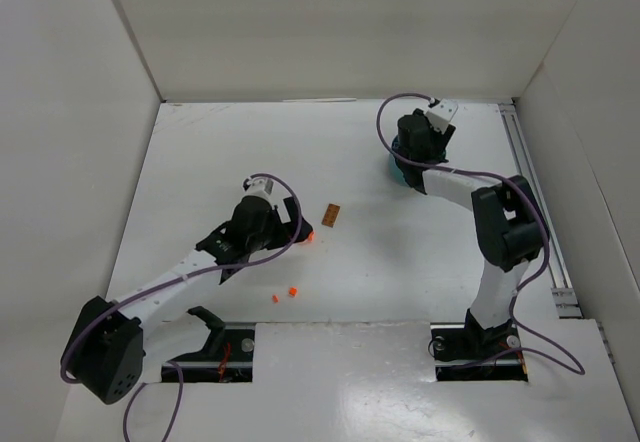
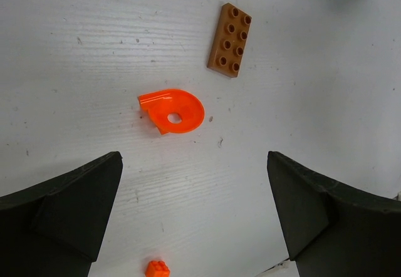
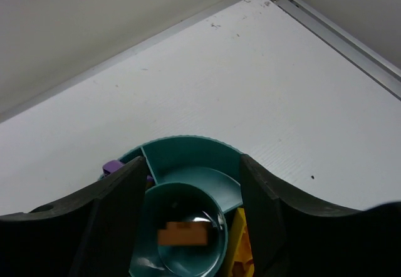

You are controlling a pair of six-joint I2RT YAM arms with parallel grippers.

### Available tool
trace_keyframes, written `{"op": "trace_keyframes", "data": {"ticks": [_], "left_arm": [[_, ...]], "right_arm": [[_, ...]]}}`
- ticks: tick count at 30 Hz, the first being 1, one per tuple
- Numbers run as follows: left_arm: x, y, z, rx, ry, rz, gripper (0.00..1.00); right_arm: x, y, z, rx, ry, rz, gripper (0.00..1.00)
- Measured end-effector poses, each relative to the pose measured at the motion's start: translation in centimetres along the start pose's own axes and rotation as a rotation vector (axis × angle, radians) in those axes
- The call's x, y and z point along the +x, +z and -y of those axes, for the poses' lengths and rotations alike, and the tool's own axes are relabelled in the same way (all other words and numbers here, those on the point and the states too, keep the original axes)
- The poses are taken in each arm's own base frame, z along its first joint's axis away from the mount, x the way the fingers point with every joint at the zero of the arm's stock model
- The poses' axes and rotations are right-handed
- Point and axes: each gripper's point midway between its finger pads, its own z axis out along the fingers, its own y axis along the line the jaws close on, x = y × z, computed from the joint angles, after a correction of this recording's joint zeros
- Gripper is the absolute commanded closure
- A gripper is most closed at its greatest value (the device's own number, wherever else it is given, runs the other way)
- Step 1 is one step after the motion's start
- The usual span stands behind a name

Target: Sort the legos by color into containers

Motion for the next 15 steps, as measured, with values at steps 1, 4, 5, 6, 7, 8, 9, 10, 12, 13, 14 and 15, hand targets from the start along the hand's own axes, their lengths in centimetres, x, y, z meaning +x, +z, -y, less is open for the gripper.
{"op": "trace_keyframes", "data": {"ticks": [1,4,5,6,7,8,9,10,12,13,14,15], "left_arm": [[0.0,0.1,0.0,-0.003,0.000,-0.004,0.00],[0.0,0.4,0.0,-0.008,0.007,-0.009,0.00],[0.0,0.4,0.0,-0.008,0.010,-0.011,0.00],[0.0,0.4,0.0,-0.007,0.014,-0.013,0.00],[0.0,0.5,0.1,-0.005,0.021,-0.014,0.00],[-0.1,0.5,0.1,-0.002,0.032,-0.016,0.00],[-0.1,0.5,0.3,0.002,0.043,-0.019,0.00],[-0.2,0.5,0.4,0.008,0.057,-0.023,0.00],[-0.4,0.7,0.7,0.016,0.094,-0.031,0.00],[-0.5,0.9,0.9,0.020,0.113,-0.035,0.00],[-0.7,1.1,1.1,0.022,0.131,-0.040,0.00],[-0.8,1.4,1.2,0.022,0.152,-0.047,0.00]], "right_arm": [[0.1,-0.1,0.1,-0.001,-0.003,-0.003,0.34],[0.3,-0.4,0.3,-0.016,-0.007,-0.011,0.32],[0.2,-0.6,0.3,-0.026,-0.007,-0.014,0.32],[0.0,-0.8,0.2,-0.040,-0.003,-0.015,0.32],[-0.2,-1.0,0.2,-0.054,0.003,-0.016,0.31],[-0.6,-1.3,0.2,-0.069,0.009,-0.015,0.31],[-0.9,-1.7,0.2,-0.091,0.014,-0.017,0.31],[-1.4,-2.0,0.1,-0.113,0.018,-0.017,0.31],[-2.8,-2.9,-0.3,-0.173,0.015,-0.010,0.30],[-3.7,-3.4,-0.6,-0.214,0.010,-0.007,0.30],[-4.5,-3.9,-0.8,-0.252,-0.006,-0.003,0.30],[-5.5,-4.5,-1.0,-0.296,-0.020,0.001,0.30]]}}
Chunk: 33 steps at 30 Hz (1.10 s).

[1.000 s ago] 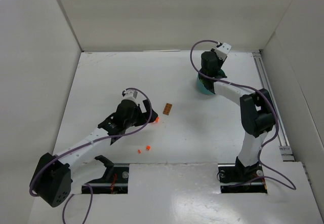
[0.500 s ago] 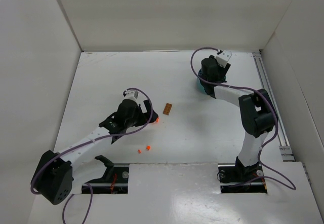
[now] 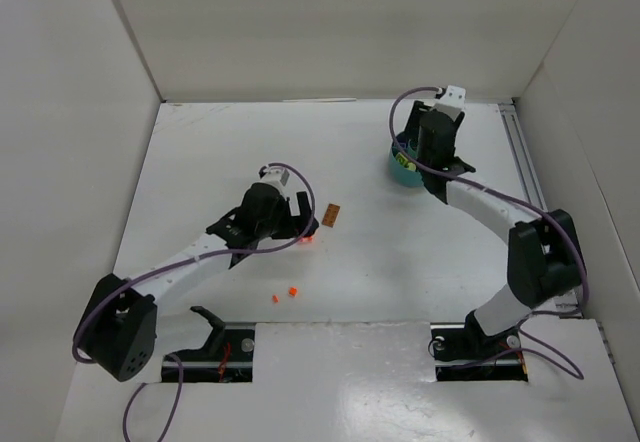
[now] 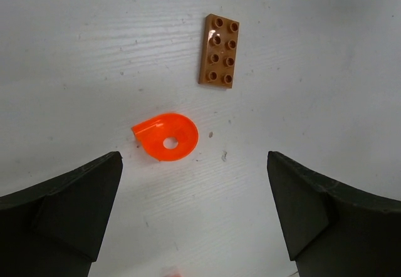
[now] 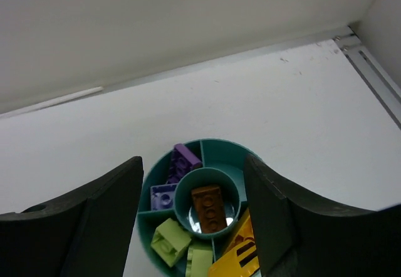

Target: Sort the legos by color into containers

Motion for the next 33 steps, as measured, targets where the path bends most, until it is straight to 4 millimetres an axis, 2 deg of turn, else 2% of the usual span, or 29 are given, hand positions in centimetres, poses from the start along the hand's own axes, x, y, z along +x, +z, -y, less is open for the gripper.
{"op": "trace_keyframes", "data": {"ticks": [3,6,10,13,15,21,24,27,28,31,33], "left_arm": [[-0.4,1.2,0.0,-0.013,0.058,-0.019,0.03],[-1.0,3.0,-0.1,-0.033,0.112,-0.045,0.09],[-2.0,6.1,0.3,-0.051,0.169,-0.073,0.17],[-2.0,8.2,0.7,-0.060,0.210,-0.093,0.18],[-1.5,9.5,0.8,-0.072,0.238,-0.118,0.24],[-0.8,13.1,1.6,-0.105,0.306,-0.161,0.37],[-1.1,13.7,2.0,-0.116,0.317,-0.157,0.42],[-1.2,14.1,2.0,-0.140,0.326,-0.157,0.46],[-1.3,14.2,2.0,-0.148,0.330,-0.154,0.52],[-1.1,14.4,2.1,-0.174,0.344,-0.145,0.55],[-0.8,14.4,2.2,-0.196,0.361,-0.140,0.63]], "right_arm": [[-2.4,-1.7,-1.2,-0.150,-0.050,0.005,0.30],[-3.1,-3.9,-1.6,-0.294,-0.098,-0.005,0.31],[-0.1,-7.3,0.2,-0.411,-0.142,-0.080,0.31],[2.3,-9.1,2.6,-0.440,-0.165,-0.155,0.31],[2.5,-10.0,3.9,-0.442,-0.167,-0.171,0.31],[0.6,-11.7,7.0,-0.425,-0.172,-0.143,0.31],[0.2,-12.2,8.1,-0.414,-0.189,-0.138,0.31],[0.5,-12.3,9.1,-0.396,-0.212,-0.156,0.31],[0.8,-12.3,9.6,-0.386,-0.219,-0.170,0.31],[1.8,-12.4,10.7,-0.361,-0.245,-0.214,0.31],[2.3,-12.5,11.3,-0.349,-0.262,-0.236,0.31]]}}
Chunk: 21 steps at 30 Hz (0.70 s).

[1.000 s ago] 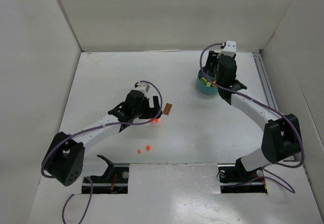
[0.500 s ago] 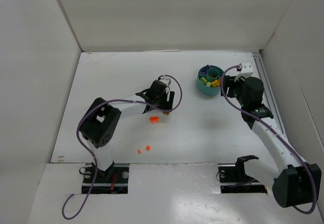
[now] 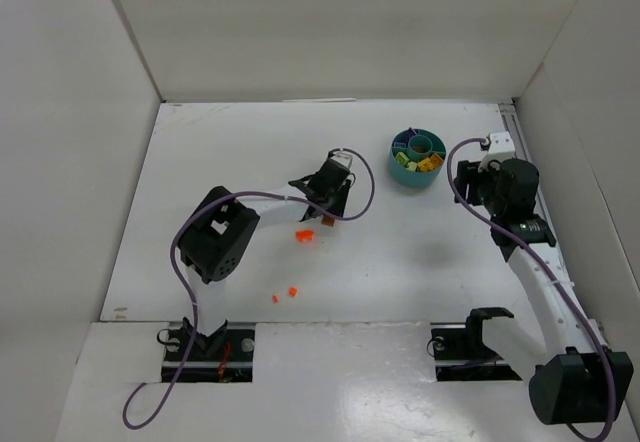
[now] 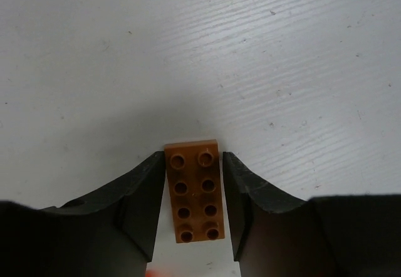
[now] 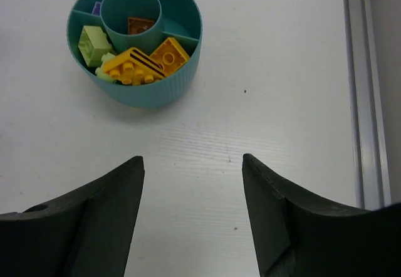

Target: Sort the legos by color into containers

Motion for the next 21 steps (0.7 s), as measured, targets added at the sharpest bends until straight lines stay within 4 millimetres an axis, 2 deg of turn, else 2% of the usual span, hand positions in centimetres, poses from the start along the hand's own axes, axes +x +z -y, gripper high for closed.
{"op": "trace_keyframes", "data": {"ticks": [4,8,11,15,17,19,21], "left_arm": [[0.1,0.2,1.0,-0.038,0.022,0.004,0.72],[0.1,0.2,1.2,-0.054,0.001,0.009,0.86],[0.1,0.2,1.2,-0.063,-0.028,0.012,0.93],[-0.1,0.0,1.3,-0.072,-0.057,0.016,0.93],[-0.3,-0.2,1.5,-0.070,-0.067,0.024,0.90],[-1.2,-0.8,1.8,-0.058,-0.081,0.052,0.88],[-3.2,-1.6,2.5,-0.031,-0.098,0.107,0.88]], "right_arm": [[0.7,-0.6,0.4,0.014,-0.019,-0.030,0.31],[0.4,-1.6,0.8,0.035,-0.039,-0.018,0.31],[0.0,-2.4,1.1,0.052,-0.047,0.001,0.31],[-0.8,-3.5,1.4,0.070,-0.054,0.036,0.31],[-1.3,-4.2,1.5,0.080,-0.057,0.064,0.30],[-1.7,-4.7,1.7,0.091,-0.057,0.088,0.30],[-1.7,-5.1,1.9,0.104,-0.058,0.096,0.30]]}}
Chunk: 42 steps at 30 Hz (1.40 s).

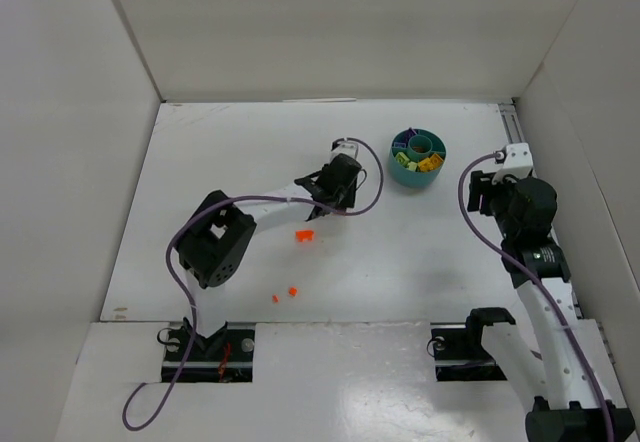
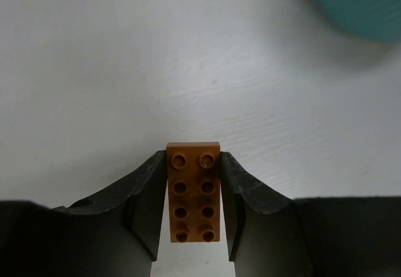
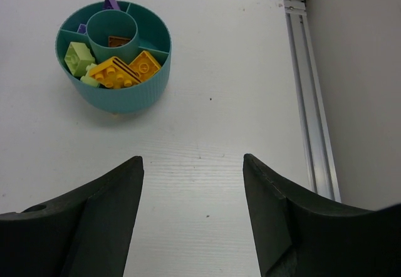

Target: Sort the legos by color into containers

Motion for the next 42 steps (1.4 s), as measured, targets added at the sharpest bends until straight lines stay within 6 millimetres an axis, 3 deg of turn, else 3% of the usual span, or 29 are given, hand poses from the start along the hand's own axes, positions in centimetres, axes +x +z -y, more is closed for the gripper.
{"op": "trace_keyframes", "data": {"ticks": [7,11,15,18,20,28,42], "left_arm": [[-12.3,-4.0,5.3,0.190,-0.114,0.362,0.82],[-17.9,-6.1,7.2,0.266,-0.164,0.549,0.82],[-23.5,-6.7,9.6,0.327,-0.204,0.722,0.81],[-25.9,-6.0,11.3,0.341,-0.209,0.820,0.78],[-26.4,-4.9,12.6,0.344,-0.200,0.857,0.78],[-24.7,-0.2,17.3,0.391,-0.127,0.848,0.77],[-23.7,2.7,18.8,0.456,-0.093,0.808,0.73]], "right_arm": [[0.3,-1.1,0.8,0.048,0.002,0.027,0.30],[1.1,-2.0,1.1,0.070,0.006,0.043,0.29],[0.9,-2.7,1.5,0.092,0.014,0.066,0.28],[0.7,-3.2,1.9,0.117,0.017,0.077,0.28],[0.6,-3.3,2.2,0.132,0.018,0.080,0.28],[1.3,-3.2,2.4,0.149,0.017,0.063,0.28],[2.6,-2.7,2.4,0.157,0.026,0.031,0.28]]}}
